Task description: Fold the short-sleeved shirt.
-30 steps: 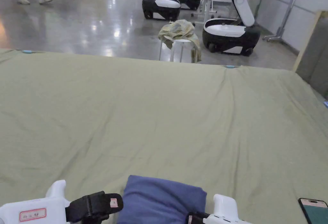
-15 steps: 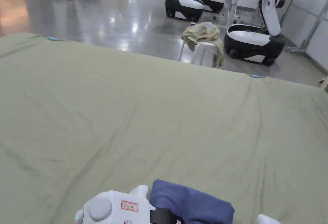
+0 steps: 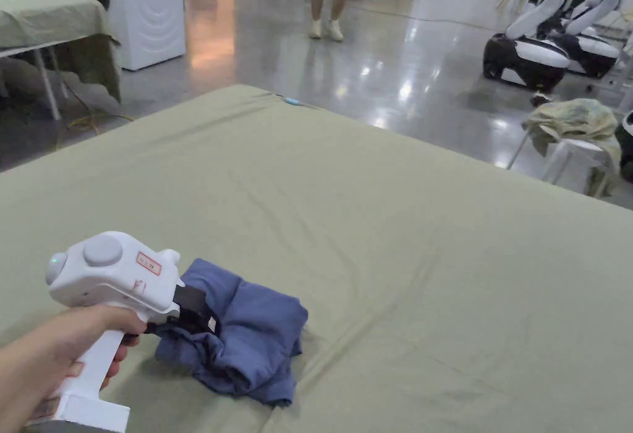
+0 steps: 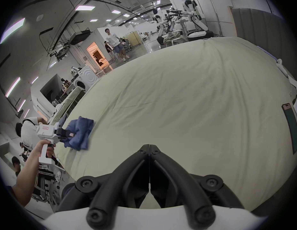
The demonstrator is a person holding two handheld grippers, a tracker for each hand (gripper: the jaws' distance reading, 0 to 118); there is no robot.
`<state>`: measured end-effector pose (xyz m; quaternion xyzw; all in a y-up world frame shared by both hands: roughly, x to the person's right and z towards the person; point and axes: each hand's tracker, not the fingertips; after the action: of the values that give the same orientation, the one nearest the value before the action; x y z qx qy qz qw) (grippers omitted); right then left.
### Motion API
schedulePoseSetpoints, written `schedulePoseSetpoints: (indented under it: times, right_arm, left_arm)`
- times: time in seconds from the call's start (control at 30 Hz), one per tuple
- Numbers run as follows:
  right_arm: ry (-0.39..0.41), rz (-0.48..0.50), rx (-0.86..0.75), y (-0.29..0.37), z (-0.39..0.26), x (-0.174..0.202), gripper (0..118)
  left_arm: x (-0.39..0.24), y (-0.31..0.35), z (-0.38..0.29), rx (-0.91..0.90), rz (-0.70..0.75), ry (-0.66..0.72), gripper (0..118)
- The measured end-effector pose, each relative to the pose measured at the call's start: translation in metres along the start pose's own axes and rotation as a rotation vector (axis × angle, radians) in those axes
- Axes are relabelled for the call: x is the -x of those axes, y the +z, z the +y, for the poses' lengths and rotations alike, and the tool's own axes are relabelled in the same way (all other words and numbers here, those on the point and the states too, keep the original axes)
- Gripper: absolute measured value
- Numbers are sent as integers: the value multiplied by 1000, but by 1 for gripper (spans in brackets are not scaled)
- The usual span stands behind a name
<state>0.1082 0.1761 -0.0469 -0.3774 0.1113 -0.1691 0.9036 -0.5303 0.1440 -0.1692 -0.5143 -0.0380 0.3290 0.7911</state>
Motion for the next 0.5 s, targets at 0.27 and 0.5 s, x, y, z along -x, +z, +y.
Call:
schedulePoseSetpoints:
  times: [0.27,0.5]
  right_arm:
    - [47,40,49,-27,-10,39,1]
    - [103,58,14,-8,-6,49,1]
  left_arm:
    - [59,35,-3,-80,-20,145,31]
    - [8,113,-19,-339,176,70,86]
